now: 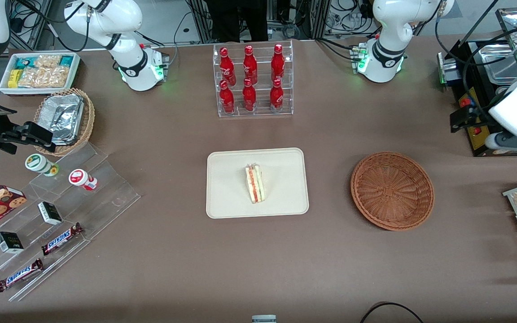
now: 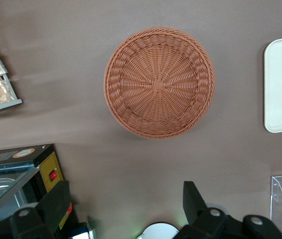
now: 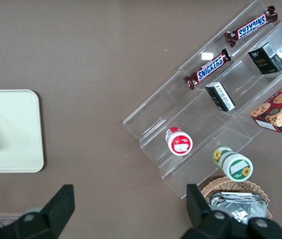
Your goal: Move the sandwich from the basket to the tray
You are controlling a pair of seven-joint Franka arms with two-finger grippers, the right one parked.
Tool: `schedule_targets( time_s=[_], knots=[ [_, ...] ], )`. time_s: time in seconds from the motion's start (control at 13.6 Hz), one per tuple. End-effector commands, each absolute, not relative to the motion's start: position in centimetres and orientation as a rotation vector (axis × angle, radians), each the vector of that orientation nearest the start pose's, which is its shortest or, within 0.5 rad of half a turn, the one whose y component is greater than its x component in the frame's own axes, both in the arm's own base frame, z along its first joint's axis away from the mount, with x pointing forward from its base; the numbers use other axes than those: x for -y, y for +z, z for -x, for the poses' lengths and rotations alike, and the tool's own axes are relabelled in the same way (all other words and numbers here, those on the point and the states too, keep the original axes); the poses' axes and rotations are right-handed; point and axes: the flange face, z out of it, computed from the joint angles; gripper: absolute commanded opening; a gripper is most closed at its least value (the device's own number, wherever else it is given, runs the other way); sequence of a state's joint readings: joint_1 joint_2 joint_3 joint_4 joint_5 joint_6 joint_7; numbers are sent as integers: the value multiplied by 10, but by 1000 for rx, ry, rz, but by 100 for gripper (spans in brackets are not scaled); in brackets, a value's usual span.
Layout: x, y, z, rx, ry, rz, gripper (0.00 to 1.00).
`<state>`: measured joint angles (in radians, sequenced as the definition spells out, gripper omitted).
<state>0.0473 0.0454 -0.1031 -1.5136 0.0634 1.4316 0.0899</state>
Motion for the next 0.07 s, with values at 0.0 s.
schedule_targets(
  time_s=[0.0],
  knots=[
    [20,629,-534,-243,194,3057,100]
  ],
)
